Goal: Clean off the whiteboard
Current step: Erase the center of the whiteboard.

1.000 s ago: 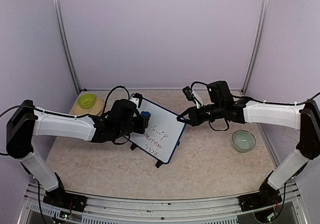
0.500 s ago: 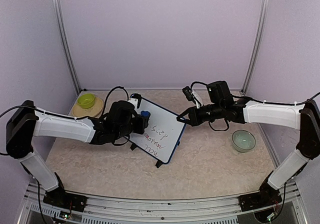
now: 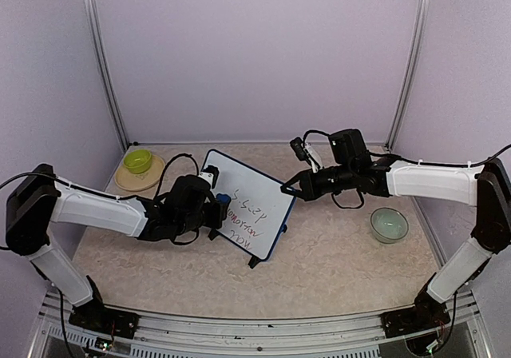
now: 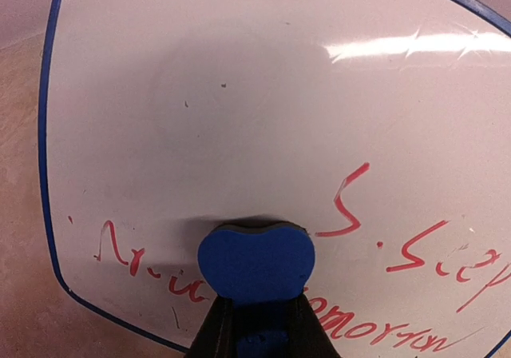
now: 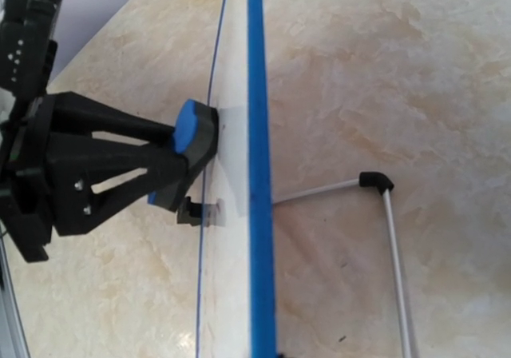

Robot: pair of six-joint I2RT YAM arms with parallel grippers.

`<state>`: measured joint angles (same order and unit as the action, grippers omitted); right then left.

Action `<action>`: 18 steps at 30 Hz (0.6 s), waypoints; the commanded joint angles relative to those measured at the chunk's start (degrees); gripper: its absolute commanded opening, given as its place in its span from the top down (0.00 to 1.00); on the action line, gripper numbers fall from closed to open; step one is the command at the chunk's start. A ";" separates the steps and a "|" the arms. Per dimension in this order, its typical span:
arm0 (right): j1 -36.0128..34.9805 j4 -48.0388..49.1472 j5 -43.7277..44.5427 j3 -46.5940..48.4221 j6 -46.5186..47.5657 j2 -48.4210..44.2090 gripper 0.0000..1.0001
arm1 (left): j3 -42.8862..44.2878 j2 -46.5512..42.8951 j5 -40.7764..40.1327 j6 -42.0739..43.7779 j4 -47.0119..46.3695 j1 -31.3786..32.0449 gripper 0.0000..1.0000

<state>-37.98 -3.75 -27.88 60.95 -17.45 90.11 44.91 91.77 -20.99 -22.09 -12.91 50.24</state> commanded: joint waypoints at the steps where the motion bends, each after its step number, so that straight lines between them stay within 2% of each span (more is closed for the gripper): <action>1: -2.54 -5.51 -3.26 -1.23 6.26 2.07 1.00 | 5.26 -0.92 0.21 0.69 1.59 -2.55 0.84; 6: -2.54 -5.94 -2.89 -1.70 6.46 0.93 1.00 | 9.03 -0.16 -0.97 3.75 0.15 -5.94 0.83; 10: -2.54 -5.79 -2.80 -2.11 6.34 0.60 1.00 | 8.80 1.80 -0.28 4.62 -2.51 -8.56 0.83; 18: -2.54 -5.16 -3.10 -2.24 6.16 0.97 1.00 | 5.20 4.07 0.34 7.06 -9.90 -6.53 0.83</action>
<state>-38.46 -3.22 -27.73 60.82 -17.28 90.08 52.23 93.78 -21.26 -17.67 -17.98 42.22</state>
